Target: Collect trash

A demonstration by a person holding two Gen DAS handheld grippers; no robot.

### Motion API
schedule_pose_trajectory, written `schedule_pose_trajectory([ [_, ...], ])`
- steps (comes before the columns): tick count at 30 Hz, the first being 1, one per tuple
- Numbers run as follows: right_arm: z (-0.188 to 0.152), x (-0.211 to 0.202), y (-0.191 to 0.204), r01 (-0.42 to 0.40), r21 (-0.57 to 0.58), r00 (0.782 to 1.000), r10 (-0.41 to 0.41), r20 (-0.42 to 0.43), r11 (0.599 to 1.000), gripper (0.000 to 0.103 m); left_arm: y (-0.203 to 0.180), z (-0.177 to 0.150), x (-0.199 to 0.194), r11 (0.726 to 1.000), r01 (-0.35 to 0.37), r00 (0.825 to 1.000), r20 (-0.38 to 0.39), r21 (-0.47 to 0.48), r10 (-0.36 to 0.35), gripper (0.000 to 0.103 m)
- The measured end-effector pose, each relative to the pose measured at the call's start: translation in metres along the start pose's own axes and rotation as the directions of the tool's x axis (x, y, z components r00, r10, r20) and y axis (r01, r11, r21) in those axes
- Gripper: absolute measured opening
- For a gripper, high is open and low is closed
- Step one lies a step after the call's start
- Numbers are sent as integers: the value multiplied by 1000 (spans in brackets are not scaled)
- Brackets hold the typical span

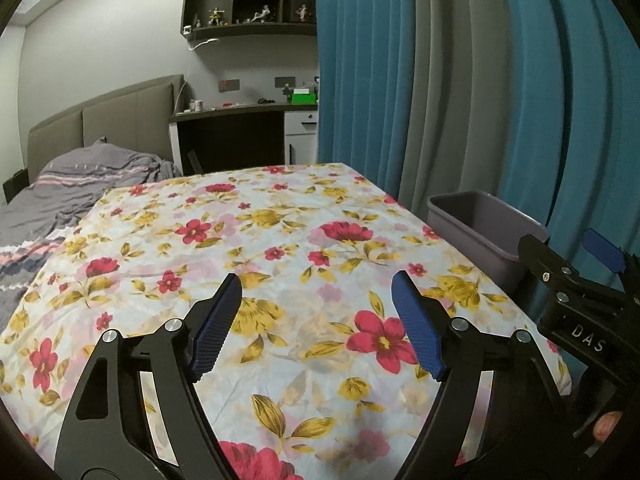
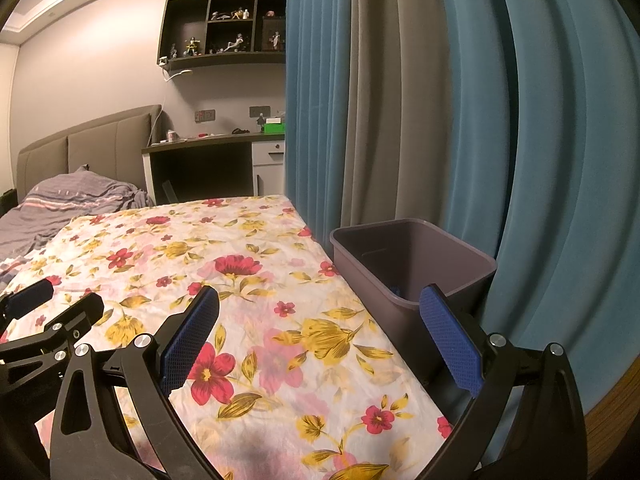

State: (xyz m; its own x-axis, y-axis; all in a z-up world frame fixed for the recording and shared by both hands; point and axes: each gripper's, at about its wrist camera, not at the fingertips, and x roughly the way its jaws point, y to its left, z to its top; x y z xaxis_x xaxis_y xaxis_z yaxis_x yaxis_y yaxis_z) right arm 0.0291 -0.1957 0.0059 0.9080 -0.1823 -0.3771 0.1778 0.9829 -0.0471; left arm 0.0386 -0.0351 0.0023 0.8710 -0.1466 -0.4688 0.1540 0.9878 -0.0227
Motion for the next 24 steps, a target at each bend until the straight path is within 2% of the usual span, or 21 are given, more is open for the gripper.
schedule_pose_trajectory([
  [24, 1, 0, 1, -7, 6, 1000, 7, -2, 1000, 96, 0, 2, 0, 1000, 5, 1000, -12, -11, -5, 76],
])
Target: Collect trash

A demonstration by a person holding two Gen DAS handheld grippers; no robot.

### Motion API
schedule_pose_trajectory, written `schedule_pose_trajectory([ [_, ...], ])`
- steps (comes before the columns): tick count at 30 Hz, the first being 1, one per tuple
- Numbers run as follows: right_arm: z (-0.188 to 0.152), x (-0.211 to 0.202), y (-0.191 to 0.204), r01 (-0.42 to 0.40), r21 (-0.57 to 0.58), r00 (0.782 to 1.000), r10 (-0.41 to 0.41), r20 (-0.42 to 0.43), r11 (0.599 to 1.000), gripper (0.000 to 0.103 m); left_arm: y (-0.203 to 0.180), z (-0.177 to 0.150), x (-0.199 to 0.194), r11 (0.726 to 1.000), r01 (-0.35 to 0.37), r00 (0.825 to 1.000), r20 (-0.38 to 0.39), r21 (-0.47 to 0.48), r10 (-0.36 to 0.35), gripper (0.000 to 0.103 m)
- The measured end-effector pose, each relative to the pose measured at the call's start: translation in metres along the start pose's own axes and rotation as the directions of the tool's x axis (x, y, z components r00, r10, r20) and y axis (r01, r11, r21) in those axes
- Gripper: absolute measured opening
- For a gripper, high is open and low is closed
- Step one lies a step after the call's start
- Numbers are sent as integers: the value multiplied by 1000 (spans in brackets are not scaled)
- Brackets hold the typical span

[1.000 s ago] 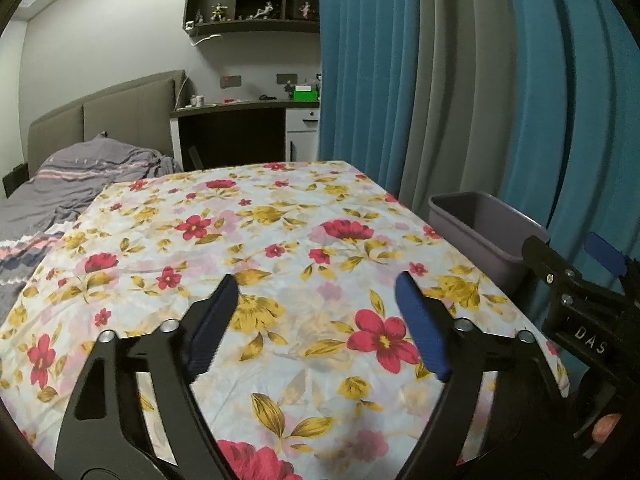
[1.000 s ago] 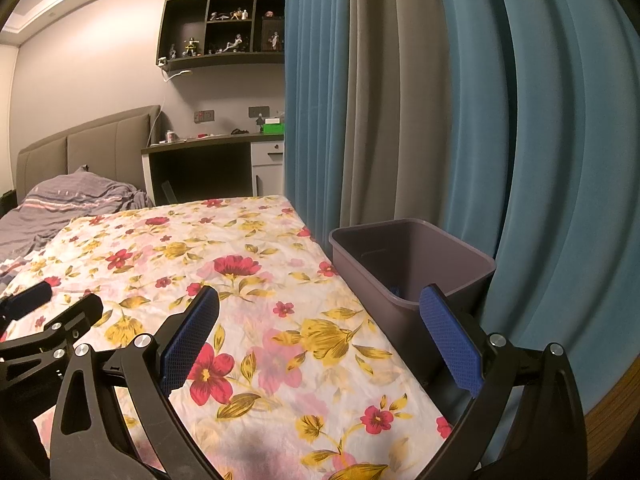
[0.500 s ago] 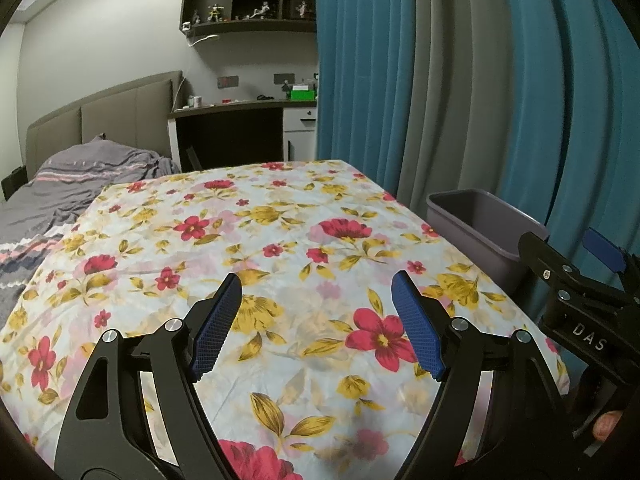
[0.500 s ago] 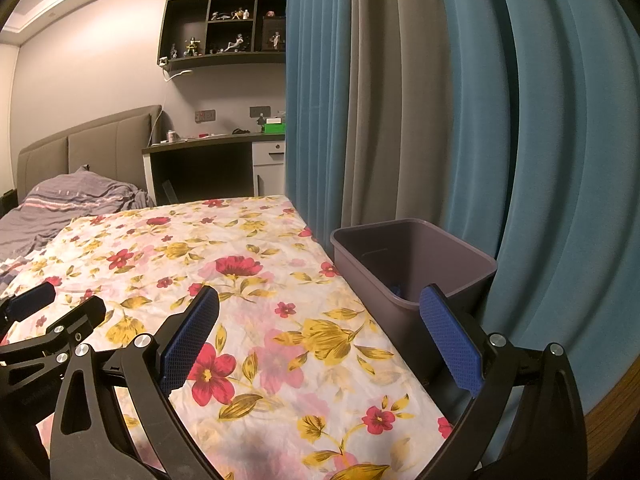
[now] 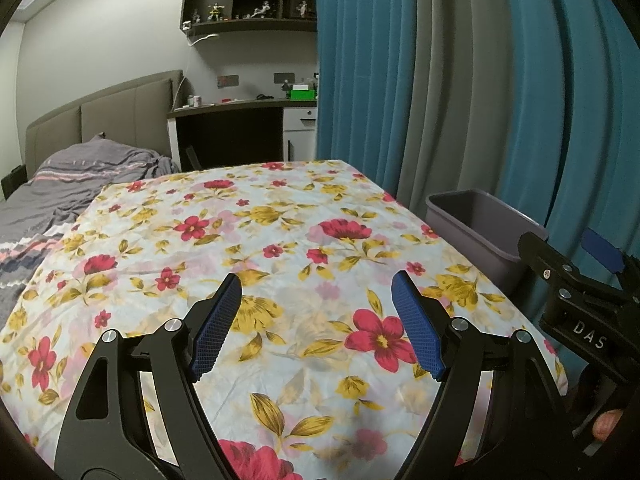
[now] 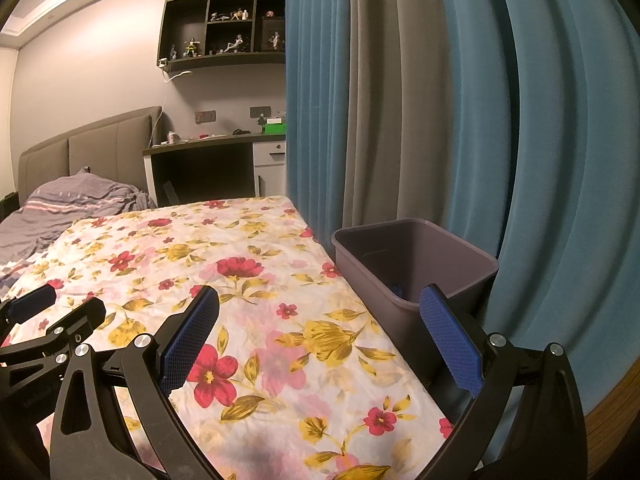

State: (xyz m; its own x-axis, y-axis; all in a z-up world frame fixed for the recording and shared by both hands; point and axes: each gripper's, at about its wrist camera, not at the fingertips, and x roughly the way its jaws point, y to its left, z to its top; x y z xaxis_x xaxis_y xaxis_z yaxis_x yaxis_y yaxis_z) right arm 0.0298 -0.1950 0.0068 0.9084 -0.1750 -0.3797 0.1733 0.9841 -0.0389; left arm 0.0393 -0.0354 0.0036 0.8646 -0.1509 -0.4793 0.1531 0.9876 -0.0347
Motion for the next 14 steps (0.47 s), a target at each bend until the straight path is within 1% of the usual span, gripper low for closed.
schedule_pose_trajectory([
  [6, 1, -2, 3, -1, 0, 1000, 1, 2, 1000, 96, 5, 1, 0, 1000, -15, 1000, 3, -14, 15, 85],
  [8, 1, -2, 4, -2, 1, 1000, 2, 2, 1000, 96, 8, 2, -2, 999, -30, 1000, 7, -21, 30, 91],
  [11, 2, -3, 6, -2, 2, 1000, 2, 2, 1000, 96, 14, 3, -4, 998, -48, 999, 12, -39, 49, 96],
  [14, 3, -5, 12, -7, 6, 1000, 7, 1, 1000, 96, 21, 2, -1, 997, -63, 998, -6, -52, 63, 97],
])
